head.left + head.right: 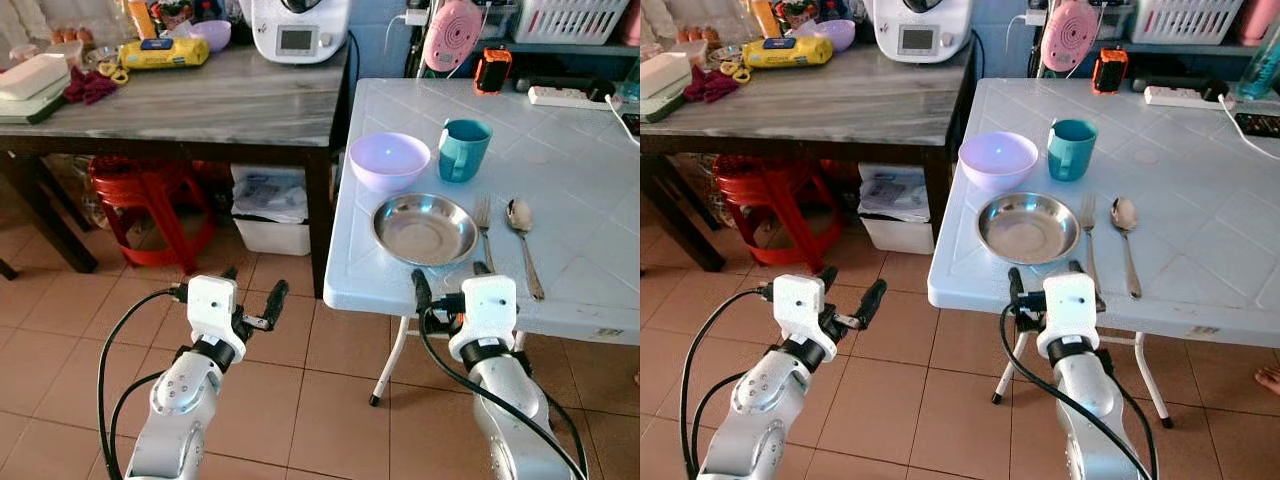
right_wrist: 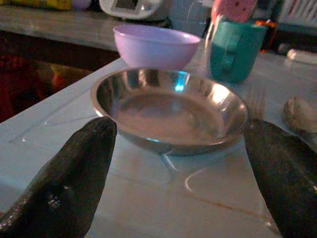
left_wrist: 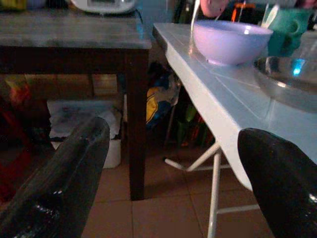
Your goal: Setting the table
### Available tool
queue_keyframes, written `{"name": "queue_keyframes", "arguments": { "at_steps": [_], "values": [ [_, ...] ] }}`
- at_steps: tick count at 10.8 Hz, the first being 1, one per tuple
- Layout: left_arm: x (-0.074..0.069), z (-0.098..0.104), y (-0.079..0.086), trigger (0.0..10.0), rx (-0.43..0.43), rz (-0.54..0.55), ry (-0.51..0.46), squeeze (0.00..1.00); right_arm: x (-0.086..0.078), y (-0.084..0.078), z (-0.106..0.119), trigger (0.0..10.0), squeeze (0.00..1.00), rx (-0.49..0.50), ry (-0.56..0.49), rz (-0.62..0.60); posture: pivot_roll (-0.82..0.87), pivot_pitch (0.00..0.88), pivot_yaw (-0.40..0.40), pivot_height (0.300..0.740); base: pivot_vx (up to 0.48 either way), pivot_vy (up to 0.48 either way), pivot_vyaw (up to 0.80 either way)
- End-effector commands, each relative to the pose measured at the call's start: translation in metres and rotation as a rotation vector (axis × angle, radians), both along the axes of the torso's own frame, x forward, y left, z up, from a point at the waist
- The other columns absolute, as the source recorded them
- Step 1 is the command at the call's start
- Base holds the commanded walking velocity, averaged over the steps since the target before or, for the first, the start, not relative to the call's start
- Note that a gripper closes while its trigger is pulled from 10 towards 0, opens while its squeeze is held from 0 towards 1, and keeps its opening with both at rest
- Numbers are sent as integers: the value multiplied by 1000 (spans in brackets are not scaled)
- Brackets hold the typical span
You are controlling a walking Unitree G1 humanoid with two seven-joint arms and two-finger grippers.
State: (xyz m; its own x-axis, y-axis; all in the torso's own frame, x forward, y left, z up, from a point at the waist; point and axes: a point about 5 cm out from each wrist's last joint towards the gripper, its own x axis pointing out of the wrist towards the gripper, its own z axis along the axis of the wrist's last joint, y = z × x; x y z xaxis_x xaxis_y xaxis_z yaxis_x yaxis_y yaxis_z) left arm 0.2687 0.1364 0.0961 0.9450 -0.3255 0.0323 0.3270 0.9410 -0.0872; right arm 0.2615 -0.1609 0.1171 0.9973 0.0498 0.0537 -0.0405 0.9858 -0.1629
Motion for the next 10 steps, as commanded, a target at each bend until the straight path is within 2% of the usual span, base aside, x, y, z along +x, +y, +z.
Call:
{"name": "queue_keyframes", "arguments": {
  "at_steps": [1,2,3,5,10],
  "values": [
    [1,5,5,10000,8,3,-14,0,1,-5,14,10000,0,-16,-66,-42,-177,77,61,740,0,0,0],
    [-1,5,6,10000,9,5,-12,0,-1,-15,20,10000,0,-21,-93,-115,-179,83,62,740,0,0,0],
    [-2,5,5,10000,2,-9,-14,0,-2,-21,21,10000,0,-10,-89,-135,-185,89,67,740,0,0,0],
    [-2,8,-1,10000,-12,-47,-24,0,-3,-19,23,10000,0,-34,-99,-126,-193,93,72,740,315,0,0],
    [-3,7,-2,10000,-15,-68,-18,0,-6,-18,23,10000,0,-40,-98,-138,-201,99,78,740,343,0,0]
  ]
}}
